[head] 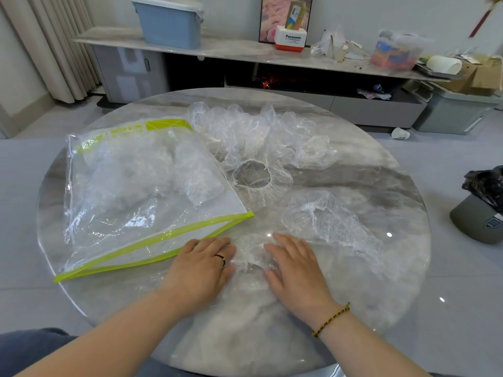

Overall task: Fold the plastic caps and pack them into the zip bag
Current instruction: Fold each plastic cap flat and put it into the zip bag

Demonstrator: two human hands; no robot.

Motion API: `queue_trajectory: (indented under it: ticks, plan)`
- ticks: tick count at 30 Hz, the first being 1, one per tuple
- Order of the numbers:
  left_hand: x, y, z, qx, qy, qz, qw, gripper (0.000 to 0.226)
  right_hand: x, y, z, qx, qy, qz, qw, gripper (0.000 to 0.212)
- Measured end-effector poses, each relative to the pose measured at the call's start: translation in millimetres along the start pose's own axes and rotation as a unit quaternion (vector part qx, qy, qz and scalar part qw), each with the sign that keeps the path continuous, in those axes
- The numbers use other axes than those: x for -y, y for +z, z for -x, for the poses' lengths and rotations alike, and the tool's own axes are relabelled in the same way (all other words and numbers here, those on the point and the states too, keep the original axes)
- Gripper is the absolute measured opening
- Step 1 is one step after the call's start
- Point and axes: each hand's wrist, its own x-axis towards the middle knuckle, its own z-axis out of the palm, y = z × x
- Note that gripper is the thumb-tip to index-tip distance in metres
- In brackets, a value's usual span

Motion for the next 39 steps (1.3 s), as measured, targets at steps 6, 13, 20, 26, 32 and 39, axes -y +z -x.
queue_trajectory:
  ticks: [6, 13, 20, 26, 32, 39]
  plan:
    - [3, -27, -7, 0.078, -0.071, 0.051, 0.993, 0.049, 1, -26, 5, -0.05, -0.123, -0.062, 0.989, 0.02]
    - [-3, -33, -3, 0.106, -0.04, 0.09, 0.989, 0.021, -2, -16, 6, 0.013, -0.084, 0.029, 0.996, 0.036]
    - [-19, -16, 5, -0.058, 0.046, 0.136, 0.988, 0.02, -3, -12, 6, -0.019, -0.082, 0.023, 0.996, 0.05]
    - [-14, -12, 6, -0.001, 0.019, 0.152, 0.988, 0.024, 4, -26, 28, 0.059, -0.212, 0.006, 0.976, 0.043]
    - [-10, -25, 4, 0.061, 0.026, 0.182, 0.981, 0.036, 4, -20, 27, 0.094, -0.159, -0.01, 0.983, 0.046]
    - [-8, -35, 12, 0.109, 0.045, 0.158, 0.98, 0.046, 6, -19, 4, 0.088, -0.026, -0.106, 0.99, 0.024]
